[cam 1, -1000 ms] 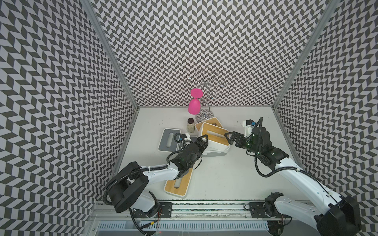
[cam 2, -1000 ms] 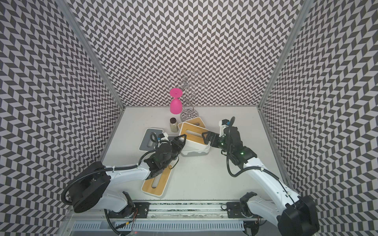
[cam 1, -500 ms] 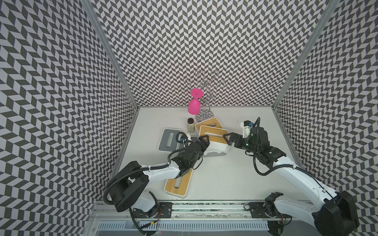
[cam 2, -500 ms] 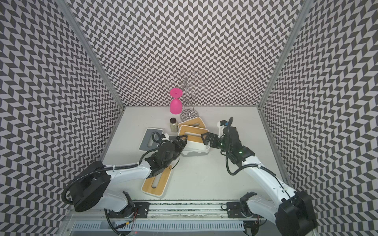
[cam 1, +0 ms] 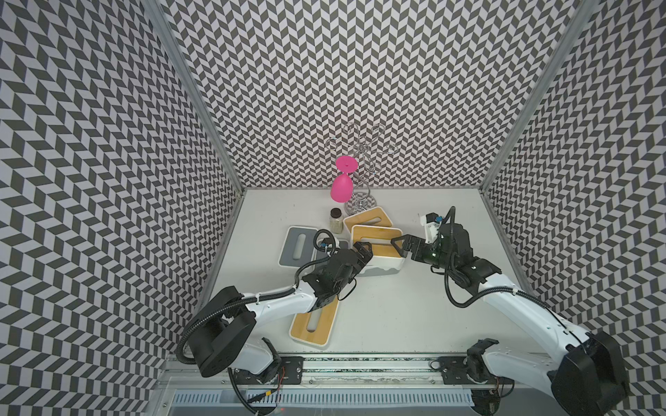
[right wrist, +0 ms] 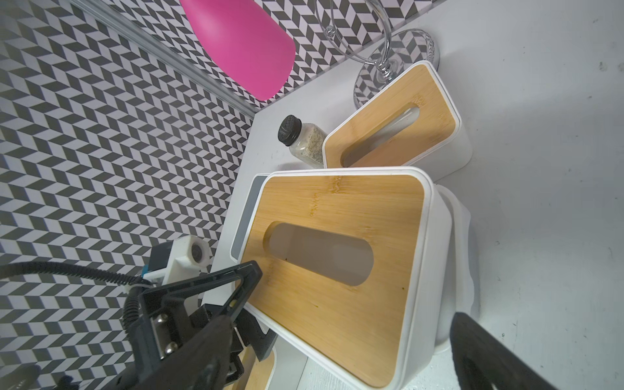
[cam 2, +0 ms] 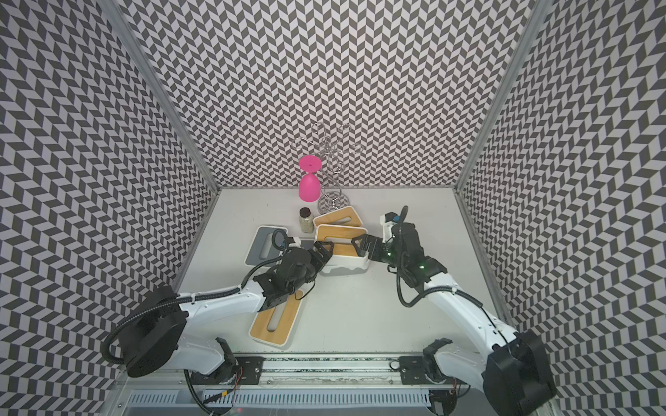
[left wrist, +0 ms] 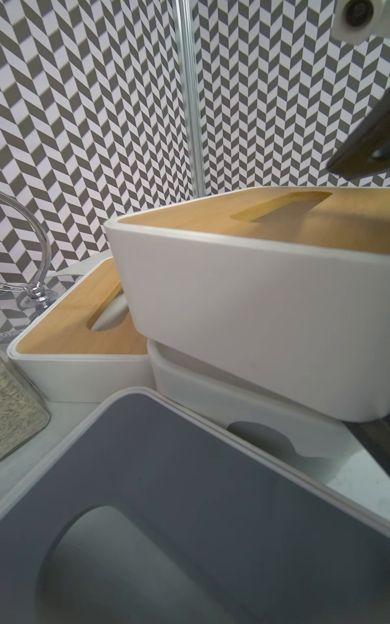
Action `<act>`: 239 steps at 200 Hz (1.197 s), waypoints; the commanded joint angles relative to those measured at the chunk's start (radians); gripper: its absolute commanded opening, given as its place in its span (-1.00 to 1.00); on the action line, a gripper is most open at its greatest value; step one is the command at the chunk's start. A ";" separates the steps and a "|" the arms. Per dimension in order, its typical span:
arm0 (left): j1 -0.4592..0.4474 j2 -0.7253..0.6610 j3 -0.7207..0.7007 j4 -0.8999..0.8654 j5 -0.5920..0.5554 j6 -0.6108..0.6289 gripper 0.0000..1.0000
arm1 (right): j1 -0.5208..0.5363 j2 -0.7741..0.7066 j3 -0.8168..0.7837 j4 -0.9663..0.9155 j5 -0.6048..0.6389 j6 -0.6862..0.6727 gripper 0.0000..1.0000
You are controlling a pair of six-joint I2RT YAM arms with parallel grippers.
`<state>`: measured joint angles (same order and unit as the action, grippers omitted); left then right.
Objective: Stack the tissue boxes
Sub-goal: Place the tissue box at the tissue box.
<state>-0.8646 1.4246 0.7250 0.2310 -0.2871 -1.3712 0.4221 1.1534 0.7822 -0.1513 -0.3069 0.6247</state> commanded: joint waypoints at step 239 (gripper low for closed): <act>0.197 0.075 0.230 -0.129 0.426 0.595 0.99 | -0.007 0.127 0.059 0.064 -0.151 -0.007 0.98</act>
<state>-0.6426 1.4986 0.9241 0.0669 0.1047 -0.8211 0.4198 1.2655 0.7906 -0.1623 -0.4324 0.6079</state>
